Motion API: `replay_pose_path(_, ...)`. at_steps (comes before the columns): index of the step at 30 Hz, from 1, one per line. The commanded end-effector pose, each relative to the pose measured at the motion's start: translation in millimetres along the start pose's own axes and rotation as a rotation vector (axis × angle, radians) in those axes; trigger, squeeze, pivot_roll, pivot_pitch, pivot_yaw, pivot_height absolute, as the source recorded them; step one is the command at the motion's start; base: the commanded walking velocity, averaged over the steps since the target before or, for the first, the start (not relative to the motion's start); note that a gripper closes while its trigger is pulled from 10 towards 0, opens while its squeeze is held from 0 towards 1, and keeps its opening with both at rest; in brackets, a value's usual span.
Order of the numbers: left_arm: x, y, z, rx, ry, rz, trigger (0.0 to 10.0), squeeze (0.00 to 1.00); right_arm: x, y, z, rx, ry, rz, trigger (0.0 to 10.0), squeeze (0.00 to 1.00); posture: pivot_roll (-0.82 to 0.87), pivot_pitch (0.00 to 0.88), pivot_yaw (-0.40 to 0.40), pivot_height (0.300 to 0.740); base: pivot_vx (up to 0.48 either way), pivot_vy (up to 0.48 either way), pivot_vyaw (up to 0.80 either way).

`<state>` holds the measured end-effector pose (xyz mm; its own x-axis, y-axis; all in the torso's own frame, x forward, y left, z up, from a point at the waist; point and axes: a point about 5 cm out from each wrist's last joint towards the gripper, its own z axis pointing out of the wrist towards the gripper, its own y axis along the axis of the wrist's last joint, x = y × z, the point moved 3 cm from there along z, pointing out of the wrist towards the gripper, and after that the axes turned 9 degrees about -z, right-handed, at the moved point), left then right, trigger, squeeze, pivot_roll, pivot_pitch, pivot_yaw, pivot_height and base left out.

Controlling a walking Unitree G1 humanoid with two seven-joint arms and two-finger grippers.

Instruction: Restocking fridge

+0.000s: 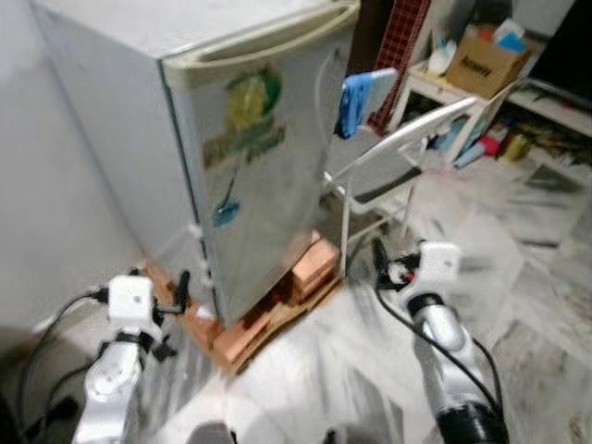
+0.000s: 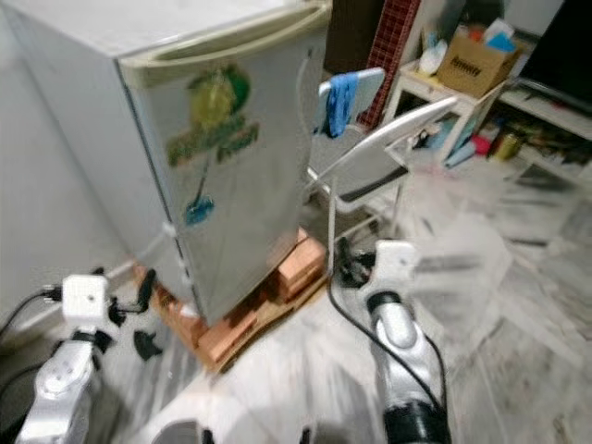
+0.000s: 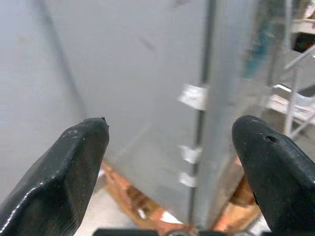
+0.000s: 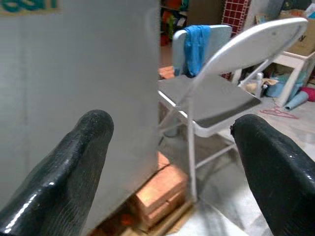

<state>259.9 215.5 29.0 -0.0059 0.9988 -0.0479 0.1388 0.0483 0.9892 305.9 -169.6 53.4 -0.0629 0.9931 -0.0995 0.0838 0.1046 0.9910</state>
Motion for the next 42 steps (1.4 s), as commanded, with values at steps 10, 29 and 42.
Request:
replay_pose_path(10, -9.3, 7, 8.2, -0.023, -0.052, 0.027, 10.0, 0.0, -9.3, 1, 2.9, 0.0, -0.023, -0.016, 10.0, 0.0, 0.02, 0.0, -0.053, 0.74, 0.0, 0.144, -0.56)
replay_pose_path(29, -6.6, 16, 13.9, -0.055, -0.042, 0.001, 10.0, 0.0, -11.7, 3, 5.6, -0.01, -0.03, -0.02, 10.0, 0.0, 0.02, 0.0, -0.043, 0.74, 0.0, 0.0, -0.8)
replay_pose_path(42, -4.7, 17, 14.1, -0.06, -0.041, 0.005, 10.0, 0.0, -5.5, 3, 4.1, -0.012, -0.016, -0.023, 10.0, 0.0, 0.02, 0.01, -0.039, 0.74, 0.0, 0.201, -0.52)
